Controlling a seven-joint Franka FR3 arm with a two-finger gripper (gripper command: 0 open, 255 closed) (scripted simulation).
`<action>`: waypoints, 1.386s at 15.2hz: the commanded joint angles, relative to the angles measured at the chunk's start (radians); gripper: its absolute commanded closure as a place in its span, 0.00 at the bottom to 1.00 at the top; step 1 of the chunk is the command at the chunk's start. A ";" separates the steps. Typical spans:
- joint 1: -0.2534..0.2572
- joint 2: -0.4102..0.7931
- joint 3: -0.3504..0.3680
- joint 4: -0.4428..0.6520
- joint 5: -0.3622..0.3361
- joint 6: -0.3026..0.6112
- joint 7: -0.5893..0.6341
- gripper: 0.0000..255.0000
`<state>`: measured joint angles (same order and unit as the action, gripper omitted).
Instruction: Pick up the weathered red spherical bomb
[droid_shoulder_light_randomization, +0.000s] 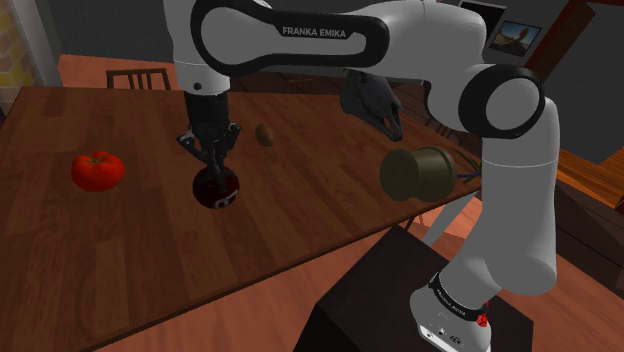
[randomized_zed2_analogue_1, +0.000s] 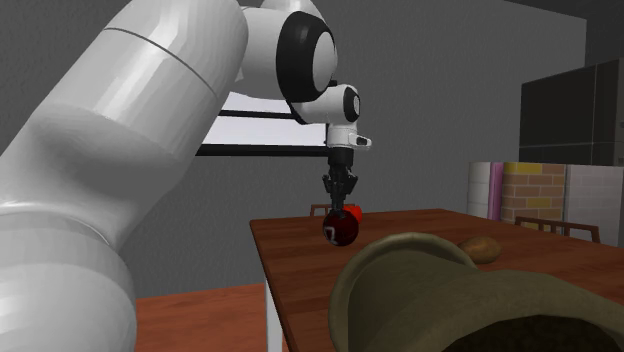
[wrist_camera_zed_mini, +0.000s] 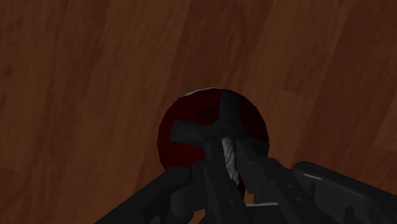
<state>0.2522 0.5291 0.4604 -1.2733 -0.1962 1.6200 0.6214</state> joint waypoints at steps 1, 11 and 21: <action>0.000 0.001 0.000 -0.001 0.000 0.000 0.000 1.00; 0.018 0.012 0.001 0.114 -0.003 -0.102 -0.003 1.00; 0.055 0.052 -0.003 0.293 -0.017 -0.239 -0.007 1.00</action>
